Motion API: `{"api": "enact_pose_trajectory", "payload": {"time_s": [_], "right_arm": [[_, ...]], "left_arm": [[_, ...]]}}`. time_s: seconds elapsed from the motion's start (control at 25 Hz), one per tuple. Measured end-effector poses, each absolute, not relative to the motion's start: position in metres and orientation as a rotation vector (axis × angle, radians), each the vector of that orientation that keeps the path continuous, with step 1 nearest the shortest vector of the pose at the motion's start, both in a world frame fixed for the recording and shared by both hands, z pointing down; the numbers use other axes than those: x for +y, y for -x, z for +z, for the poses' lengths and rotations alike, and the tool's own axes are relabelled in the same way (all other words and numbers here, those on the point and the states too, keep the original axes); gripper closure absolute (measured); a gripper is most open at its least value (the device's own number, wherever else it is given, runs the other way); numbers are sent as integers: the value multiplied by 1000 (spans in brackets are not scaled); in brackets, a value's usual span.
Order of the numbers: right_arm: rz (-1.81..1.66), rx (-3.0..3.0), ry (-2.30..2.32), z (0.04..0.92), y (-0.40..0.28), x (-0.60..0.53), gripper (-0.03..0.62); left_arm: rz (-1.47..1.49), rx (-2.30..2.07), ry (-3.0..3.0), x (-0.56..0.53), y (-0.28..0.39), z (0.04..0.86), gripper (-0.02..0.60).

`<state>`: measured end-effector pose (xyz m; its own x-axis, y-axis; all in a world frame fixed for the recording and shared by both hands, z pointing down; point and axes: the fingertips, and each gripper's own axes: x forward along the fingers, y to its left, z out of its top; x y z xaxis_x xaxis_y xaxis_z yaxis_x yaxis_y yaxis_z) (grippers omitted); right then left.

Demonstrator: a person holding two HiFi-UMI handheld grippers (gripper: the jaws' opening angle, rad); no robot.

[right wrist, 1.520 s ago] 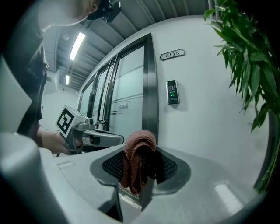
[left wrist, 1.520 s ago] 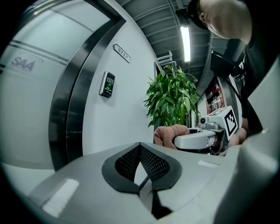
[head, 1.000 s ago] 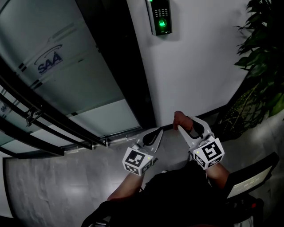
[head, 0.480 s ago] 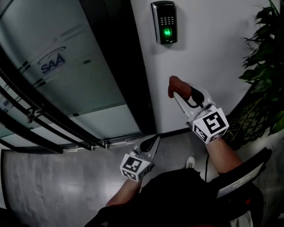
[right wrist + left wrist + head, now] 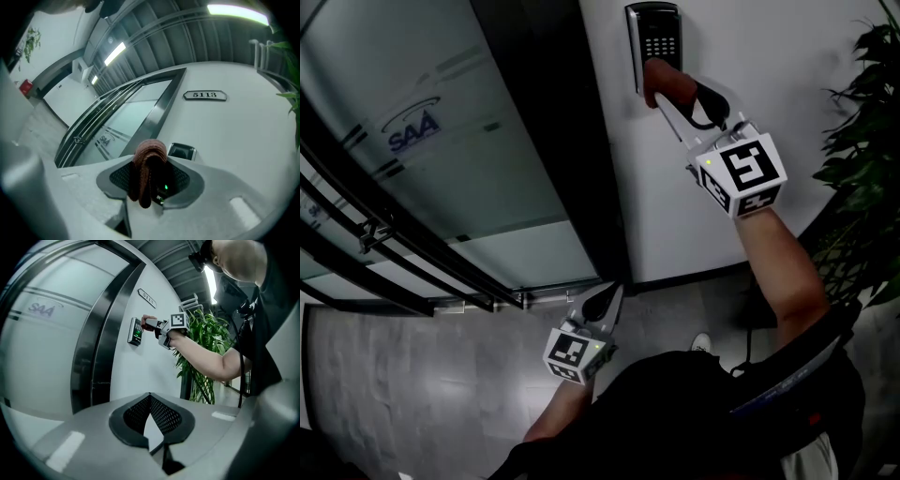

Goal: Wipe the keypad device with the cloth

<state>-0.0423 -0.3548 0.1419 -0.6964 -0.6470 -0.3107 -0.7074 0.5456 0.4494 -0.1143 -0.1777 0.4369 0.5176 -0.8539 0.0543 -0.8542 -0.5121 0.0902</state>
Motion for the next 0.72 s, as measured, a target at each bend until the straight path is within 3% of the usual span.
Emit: {"api": "enact_pose_trajectory", "payload": {"time_s": [0.72], "right_arm": [[1000, 2624, 1282, 86, 88, -426, 451]], "left_arm": [[2, -1585, -2578, -181, 126, 443, 565]]}}
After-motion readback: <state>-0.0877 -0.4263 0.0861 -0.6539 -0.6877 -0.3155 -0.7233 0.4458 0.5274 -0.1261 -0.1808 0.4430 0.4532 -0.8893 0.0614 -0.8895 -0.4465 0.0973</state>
